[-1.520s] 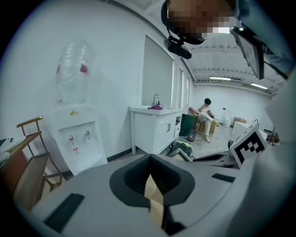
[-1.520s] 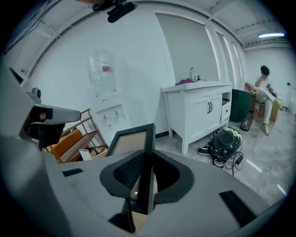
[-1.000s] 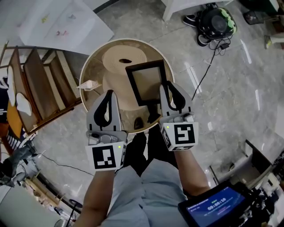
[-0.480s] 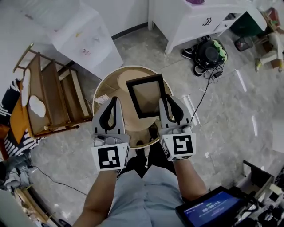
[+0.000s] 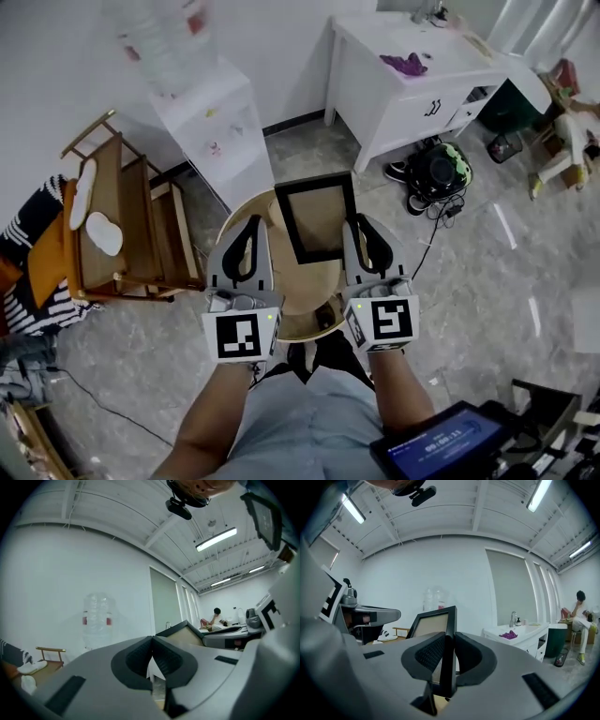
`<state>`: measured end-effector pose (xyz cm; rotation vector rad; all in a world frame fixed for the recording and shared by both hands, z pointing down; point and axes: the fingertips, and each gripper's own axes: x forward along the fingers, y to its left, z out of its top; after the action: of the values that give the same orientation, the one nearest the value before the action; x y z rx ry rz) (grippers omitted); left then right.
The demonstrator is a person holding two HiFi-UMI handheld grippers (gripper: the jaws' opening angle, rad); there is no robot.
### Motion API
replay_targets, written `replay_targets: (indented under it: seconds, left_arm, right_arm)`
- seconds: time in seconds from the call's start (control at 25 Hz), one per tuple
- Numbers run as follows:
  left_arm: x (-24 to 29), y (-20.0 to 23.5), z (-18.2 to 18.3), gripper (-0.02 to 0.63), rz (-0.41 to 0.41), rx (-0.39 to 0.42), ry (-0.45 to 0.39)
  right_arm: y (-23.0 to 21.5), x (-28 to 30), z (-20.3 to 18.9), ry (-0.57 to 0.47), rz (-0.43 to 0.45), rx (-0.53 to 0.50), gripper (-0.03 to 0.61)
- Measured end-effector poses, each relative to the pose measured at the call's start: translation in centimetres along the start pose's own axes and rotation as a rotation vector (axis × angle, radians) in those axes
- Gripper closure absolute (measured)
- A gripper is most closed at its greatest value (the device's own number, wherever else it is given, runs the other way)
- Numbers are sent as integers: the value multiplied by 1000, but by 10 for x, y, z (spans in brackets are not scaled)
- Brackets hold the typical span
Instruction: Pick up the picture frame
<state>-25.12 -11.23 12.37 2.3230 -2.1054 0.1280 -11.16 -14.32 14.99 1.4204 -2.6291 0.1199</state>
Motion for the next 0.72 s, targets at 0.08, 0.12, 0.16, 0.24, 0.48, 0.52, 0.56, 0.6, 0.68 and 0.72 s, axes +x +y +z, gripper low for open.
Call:
replay_targets:
  seconds: [0.08,0.12,0.16,0.24,0.48,0.52,0.56,0.6,0.68,0.72]
  left_arm:
    - [-11,4,16,603,8,4,-31]
    - [-17,6,25,603,12,6,-48]
    - [-22,8,33,603,15,8,-64]
    - [-32,11,50,603,21,13,-100]
    - [-62,15,93,603,25,30,-184]
    - [-66,15,99,603,25,31,-197]
    - [-69,15,105,603,24,33,-210]
    - [-73,14,111,603,23,34,-222]
    - [-79,11,120,603,20,35,-242]
    - [-81,9,124,603,18,35,-250]
  right_arm:
    - [8,-9,18,-31,6,-14,499]
    - [13,-13,27,-46,8,-21,497]
    - [17,-17,36,-62,10,-27,499]
    - [24,-25,52,-94,14,-42,499]
    - [43,-55,97,-184,14,-70,497]
    - [45,-59,102,-197,15,-80,497]
    - [47,-62,105,-209,15,-88,497]
    - [48,-66,109,-220,15,-95,497]
    - [49,-74,114,-236,12,-111,499]
    - [50,-78,116,-243,9,-117,497]
